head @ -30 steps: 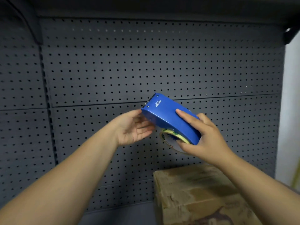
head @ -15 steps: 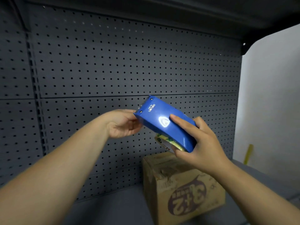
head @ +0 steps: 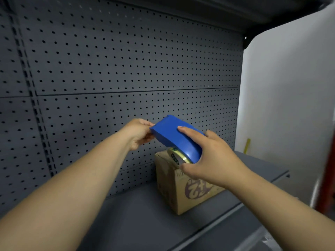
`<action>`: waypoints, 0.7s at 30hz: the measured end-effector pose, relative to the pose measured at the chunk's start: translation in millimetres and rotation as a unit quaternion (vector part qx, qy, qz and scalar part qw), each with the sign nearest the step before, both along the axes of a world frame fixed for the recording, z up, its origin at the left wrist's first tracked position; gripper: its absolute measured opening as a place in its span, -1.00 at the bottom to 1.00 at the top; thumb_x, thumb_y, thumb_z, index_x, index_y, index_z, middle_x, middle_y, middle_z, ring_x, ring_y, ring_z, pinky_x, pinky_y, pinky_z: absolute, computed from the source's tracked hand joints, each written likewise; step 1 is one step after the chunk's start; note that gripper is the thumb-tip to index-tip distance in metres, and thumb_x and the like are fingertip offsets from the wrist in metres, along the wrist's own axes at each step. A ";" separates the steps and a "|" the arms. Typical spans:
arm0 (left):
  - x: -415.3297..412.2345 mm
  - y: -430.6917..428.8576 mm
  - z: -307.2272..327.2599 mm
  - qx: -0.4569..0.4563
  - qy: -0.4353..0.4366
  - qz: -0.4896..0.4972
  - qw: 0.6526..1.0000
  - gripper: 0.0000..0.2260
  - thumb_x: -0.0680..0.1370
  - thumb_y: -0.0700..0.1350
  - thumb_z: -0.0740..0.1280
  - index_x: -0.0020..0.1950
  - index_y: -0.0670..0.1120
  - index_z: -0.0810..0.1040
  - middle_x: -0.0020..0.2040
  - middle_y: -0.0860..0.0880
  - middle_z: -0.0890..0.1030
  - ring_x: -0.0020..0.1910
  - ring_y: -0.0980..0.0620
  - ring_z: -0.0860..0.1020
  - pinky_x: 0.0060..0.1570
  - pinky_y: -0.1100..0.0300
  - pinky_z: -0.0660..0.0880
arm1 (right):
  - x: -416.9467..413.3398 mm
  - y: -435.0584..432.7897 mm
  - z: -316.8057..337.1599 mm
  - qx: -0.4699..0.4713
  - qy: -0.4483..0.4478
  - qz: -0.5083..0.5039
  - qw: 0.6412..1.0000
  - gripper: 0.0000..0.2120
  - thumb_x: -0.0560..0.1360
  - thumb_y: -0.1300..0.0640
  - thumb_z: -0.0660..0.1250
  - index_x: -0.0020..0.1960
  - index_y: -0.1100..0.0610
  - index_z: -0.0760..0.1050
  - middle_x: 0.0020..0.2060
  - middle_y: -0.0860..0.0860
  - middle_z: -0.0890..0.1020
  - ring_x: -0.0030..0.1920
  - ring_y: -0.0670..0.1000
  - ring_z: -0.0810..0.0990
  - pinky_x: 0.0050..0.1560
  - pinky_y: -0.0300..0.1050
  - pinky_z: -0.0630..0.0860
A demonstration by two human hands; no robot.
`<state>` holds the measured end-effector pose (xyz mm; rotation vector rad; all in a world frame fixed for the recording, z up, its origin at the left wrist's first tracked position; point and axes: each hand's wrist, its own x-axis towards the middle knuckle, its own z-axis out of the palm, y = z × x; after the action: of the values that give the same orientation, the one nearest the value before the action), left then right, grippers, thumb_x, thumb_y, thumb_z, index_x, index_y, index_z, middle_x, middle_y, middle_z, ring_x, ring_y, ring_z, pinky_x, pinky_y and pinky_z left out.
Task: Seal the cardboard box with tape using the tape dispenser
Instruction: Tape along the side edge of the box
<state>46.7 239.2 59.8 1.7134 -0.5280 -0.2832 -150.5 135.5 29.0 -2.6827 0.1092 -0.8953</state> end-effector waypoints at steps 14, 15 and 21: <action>109.9 -20.2 -40.8 0.089 0.050 -0.059 0.993 -0.84 0.52 -0.20 0.34 -0.27 -0.17 0.52 -0.37 -0.04 0.48 -0.43 0.10 0.36 -0.35 0.28 0.31 | 11.3 1.5 -2.8 0.029 0.073 -0.096 0.992 -0.30 0.22 -0.22 0.42 0.30 -0.40 0.24 -0.07 -0.40 0.40 -0.05 -0.38 0.43 -0.06 -0.52 0.34; 114.7 -24.8 -48.9 0.103 0.054 -0.063 0.991 -0.84 0.52 -0.20 0.34 -0.26 -0.18 0.52 -0.37 -0.04 0.48 -0.43 0.10 0.36 -0.36 0.28 0.31 | 14.8 2.9 -2.8 0.022 0.084 -0.102 0.991 -0.31 0.23 -0.22 0.42 0.31 -0.39 0.23 -0.10 -0.44 0.35 -0.07 -0.44 0.40 -0.05 -0.56 0.31; 131.6 -50.9 -88.3 0.165 0.034 -0.089 0.982 -0.78 0.52 -0.16 0.34 -0.33 -0.16 0.48 -0.46 -0.06 0.42 -0.46 0.04 0.33 -0.36 0.23 0.31 | 37.6 10.4 -4.2 0.014 0.154 -0.156 0.976 -0.31 0.25 -0.30 0.35 0.33 -0.40 0.18 -0.15 -0.38 0.29 -0.15 -0.33 0.38 -0.17 -0.45 0.33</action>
<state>178.3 188.4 -28.6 1.9711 -0.6112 -0.5834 -112.9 145.8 24.8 -2.8035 0.6221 -0.5432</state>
